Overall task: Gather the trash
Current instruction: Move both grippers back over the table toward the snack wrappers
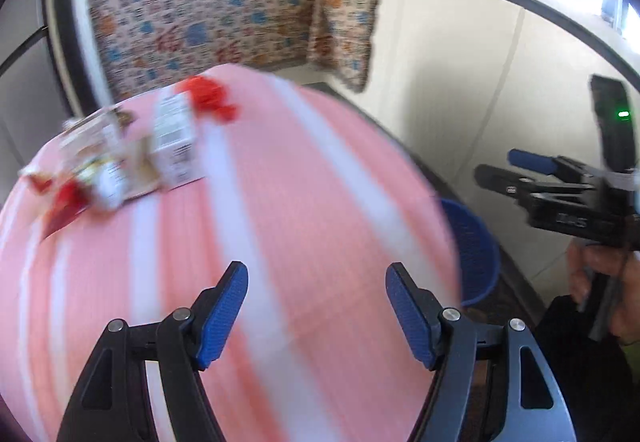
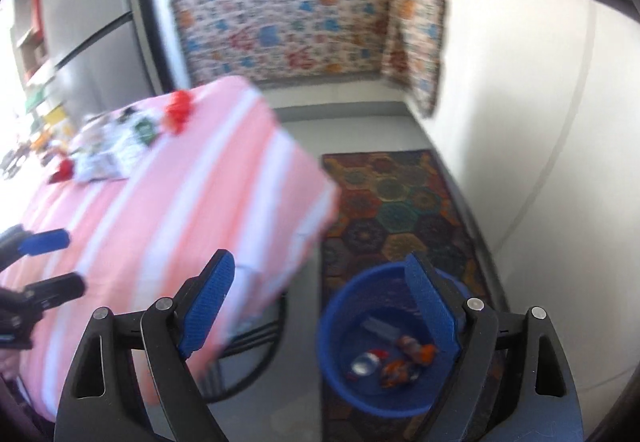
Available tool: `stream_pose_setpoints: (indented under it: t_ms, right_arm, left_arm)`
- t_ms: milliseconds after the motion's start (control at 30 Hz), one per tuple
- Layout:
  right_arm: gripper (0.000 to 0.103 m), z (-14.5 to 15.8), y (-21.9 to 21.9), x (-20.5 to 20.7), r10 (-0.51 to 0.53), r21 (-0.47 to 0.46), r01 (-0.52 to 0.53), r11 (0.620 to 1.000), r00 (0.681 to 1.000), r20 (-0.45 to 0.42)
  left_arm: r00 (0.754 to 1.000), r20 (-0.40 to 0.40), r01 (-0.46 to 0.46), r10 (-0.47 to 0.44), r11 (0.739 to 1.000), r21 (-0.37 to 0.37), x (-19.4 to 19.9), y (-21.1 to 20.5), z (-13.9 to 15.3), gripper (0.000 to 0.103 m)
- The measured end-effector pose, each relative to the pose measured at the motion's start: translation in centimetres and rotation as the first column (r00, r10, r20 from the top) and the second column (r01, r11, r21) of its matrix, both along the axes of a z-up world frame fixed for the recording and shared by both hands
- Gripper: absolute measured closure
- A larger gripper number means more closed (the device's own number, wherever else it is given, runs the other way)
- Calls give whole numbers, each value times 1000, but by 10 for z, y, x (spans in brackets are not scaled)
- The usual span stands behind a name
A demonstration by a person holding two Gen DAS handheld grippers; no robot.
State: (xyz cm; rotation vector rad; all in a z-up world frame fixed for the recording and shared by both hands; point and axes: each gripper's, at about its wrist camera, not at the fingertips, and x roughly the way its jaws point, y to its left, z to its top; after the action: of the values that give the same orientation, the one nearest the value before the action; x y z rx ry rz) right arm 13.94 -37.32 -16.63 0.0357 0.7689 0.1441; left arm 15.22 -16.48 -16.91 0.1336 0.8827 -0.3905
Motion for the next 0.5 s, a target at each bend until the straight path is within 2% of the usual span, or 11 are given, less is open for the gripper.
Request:
stream_pose_setpoints:
  t_ms: [133,233,333,500]
  right_arm:
    - [10,-2,75,-2,142,35,-141,989,989,-29]
    - [10,-11,126,4,226,10,-226,974,972,-64]
    - [10,-23,163,20,255,-22,-260,965,959,-120]
    - [8,-43,187,44,226,-77,-241,967,960,-167]
  left_arm:
    - [992,-1,-125,125,992,37,3,66,-9,30]
    - [979,-6,-204,205,977,58,10,104,-17,30]
    - [967,-24,-252,254,965,68,19,131,-24,30]
    - [958,-33,-284,286,957,55,35,159,-28,26]
